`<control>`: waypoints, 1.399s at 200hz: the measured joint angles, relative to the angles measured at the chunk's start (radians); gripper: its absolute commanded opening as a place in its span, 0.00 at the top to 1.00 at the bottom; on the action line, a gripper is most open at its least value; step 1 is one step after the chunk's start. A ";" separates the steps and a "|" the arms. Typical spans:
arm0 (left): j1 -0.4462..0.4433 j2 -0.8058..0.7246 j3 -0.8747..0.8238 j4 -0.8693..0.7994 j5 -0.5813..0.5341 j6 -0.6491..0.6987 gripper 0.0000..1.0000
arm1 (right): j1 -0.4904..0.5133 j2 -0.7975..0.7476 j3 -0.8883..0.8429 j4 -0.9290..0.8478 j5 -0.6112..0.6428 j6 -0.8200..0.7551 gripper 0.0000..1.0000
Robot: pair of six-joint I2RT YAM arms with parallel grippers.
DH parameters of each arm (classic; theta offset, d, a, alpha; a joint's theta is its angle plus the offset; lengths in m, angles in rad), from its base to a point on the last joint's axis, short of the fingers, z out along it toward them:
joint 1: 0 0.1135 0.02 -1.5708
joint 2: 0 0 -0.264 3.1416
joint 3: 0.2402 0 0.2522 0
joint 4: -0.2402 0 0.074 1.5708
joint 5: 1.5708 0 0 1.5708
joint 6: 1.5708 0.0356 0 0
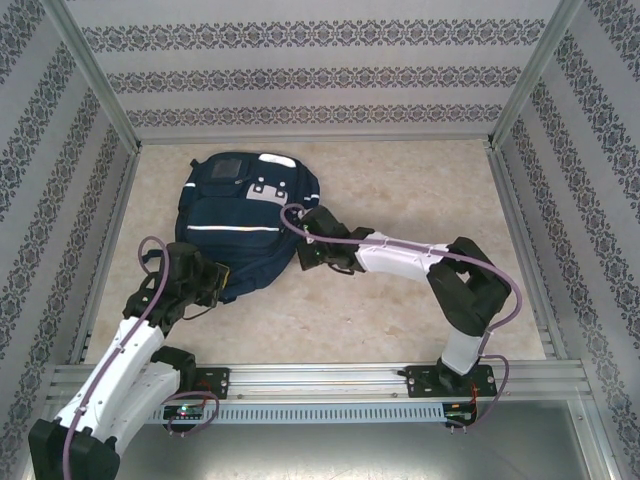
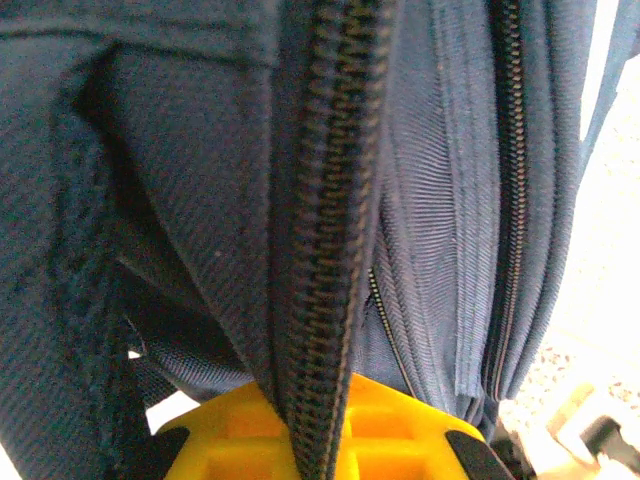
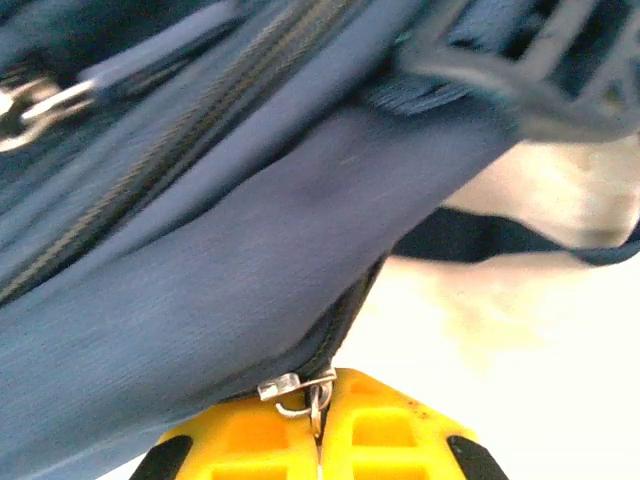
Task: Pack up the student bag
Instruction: Zip the student bag at the top-left of the table, then reset both arms
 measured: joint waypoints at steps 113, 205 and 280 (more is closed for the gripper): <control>0.013 0.054 0.056 0.022 0.061 0.068 1.00 | -0.123 0.224 0.322 -0.162 -0.080 -0.026 1.00; -0.240 0.306 0.068 0.175 -0.089 -0.005 1.00 | -0.299 0.012 0.232 -0.146 0.055 0.003 0.20; -0.457 0.813 0.420 0.287 -0.139 0.002 0.80 | -0.369 -0.438 0.008 -0.075 0.132 0.009 0.02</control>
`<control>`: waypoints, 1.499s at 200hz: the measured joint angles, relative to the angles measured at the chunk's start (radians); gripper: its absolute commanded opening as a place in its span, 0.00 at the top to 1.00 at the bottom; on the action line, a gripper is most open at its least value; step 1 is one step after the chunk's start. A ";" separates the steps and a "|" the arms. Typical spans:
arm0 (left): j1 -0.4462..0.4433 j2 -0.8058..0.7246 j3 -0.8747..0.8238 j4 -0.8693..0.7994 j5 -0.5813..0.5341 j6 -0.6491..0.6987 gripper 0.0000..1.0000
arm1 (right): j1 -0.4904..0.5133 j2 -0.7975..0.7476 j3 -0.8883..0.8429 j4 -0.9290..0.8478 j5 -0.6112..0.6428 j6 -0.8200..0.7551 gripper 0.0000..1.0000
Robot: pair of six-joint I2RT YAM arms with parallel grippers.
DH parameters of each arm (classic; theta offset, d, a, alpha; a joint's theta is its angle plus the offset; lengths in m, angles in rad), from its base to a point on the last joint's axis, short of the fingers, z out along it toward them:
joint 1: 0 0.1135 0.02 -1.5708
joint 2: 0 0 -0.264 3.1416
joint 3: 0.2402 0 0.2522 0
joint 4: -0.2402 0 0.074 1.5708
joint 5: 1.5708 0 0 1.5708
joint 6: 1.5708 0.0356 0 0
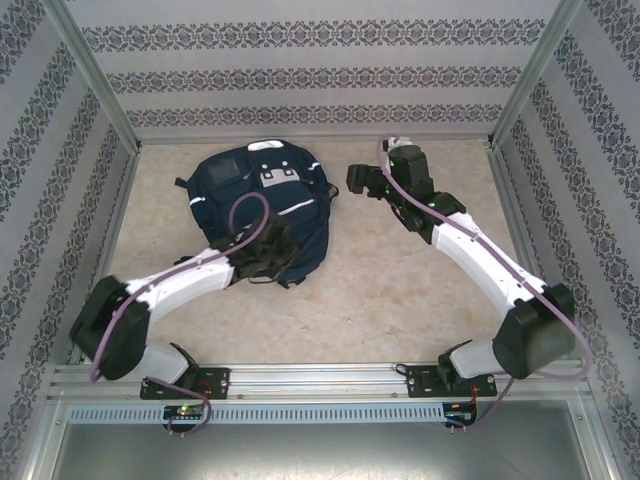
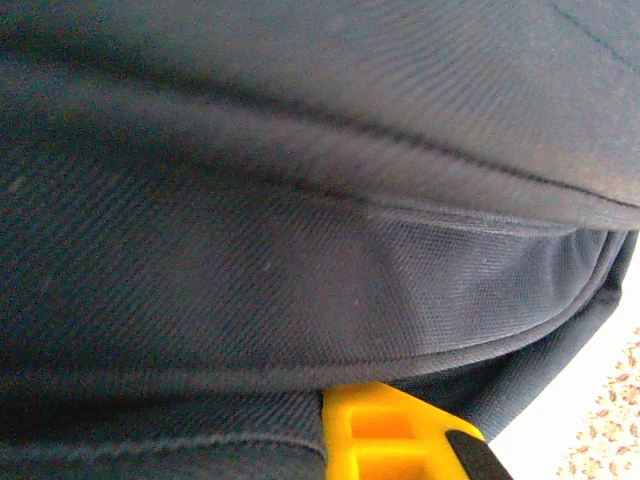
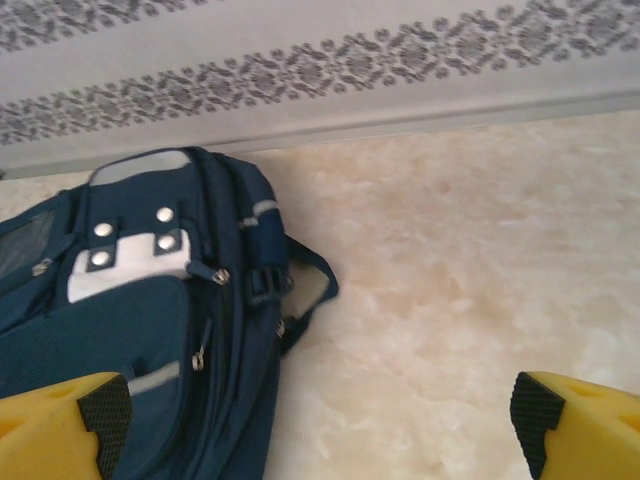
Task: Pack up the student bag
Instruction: Reset both arms
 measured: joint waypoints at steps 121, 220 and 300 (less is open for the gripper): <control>0.142 -0.270 0.149 -0.436 -0.340 0.461 0.00 | -0.082 -0.219 -0.474 0.249 0.162 -0.197 0.02; 0.620 -0.205 -0.303 0.145 -0.570 1.086 0.00 | -0.192 0.108 -0.552 0.557 0.312 -0.352 0.02; 0.640 0.012 -0.418 0.668 -0.423 1.338 0.00 | -0.369 0.101 -0.707 0.904 0.090 -0.371 0.02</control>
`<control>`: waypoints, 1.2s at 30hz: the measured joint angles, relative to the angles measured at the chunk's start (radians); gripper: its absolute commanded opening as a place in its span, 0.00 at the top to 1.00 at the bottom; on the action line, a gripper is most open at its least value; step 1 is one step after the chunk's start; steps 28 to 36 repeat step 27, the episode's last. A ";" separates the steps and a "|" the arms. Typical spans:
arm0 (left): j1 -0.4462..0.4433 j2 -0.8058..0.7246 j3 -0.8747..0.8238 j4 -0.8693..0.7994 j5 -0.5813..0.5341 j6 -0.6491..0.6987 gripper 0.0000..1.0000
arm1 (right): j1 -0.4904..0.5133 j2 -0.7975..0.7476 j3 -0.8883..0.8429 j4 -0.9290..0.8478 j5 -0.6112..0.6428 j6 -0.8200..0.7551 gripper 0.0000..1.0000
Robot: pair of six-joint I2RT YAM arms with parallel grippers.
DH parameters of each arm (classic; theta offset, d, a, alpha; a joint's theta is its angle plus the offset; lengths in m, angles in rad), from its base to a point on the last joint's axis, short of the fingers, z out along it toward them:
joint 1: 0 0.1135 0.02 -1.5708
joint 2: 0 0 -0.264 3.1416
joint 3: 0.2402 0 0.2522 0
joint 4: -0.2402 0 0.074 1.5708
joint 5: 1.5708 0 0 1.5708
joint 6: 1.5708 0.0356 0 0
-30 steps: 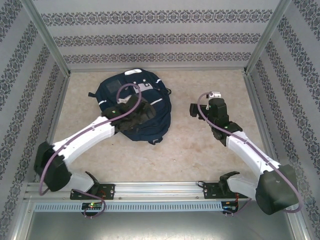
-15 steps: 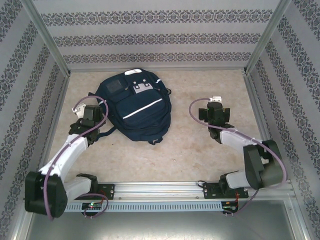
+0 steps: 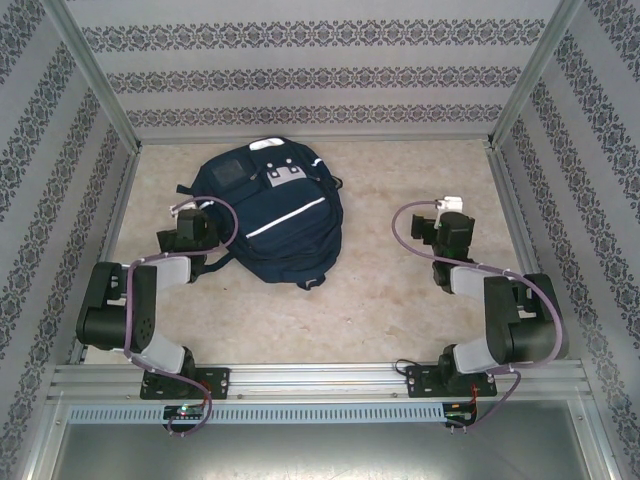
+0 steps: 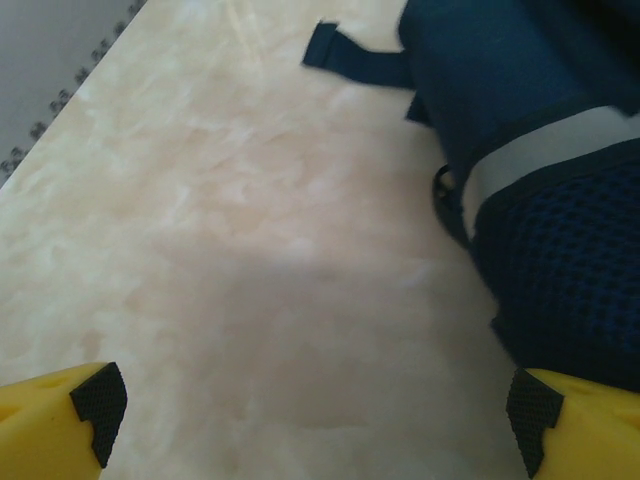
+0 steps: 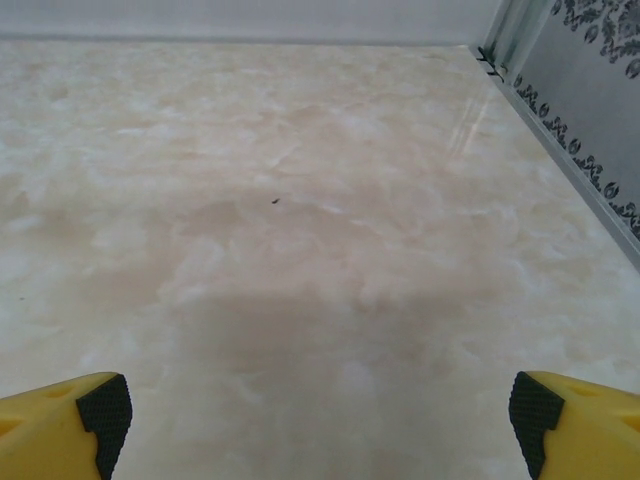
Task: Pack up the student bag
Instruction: Reset both arms
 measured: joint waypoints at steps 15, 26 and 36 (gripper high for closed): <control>0.016 0.014 -0.147 0.332 0.266 0.103 0.01 | -0.010 0.052 -0.057 0.168 -0.119 0.000 0.02; 0.018 0.014 -0.147 0.333 0.273 0.105 0.01 | -0.010 0.052 -0.057 0.175 -0.119 0.000 0.02; 0.018 0.014 -0.147 0.333 0.273 0.105 0.01 | -0.010 0.052 -0.057 0.175 -0.119 0.000 0.02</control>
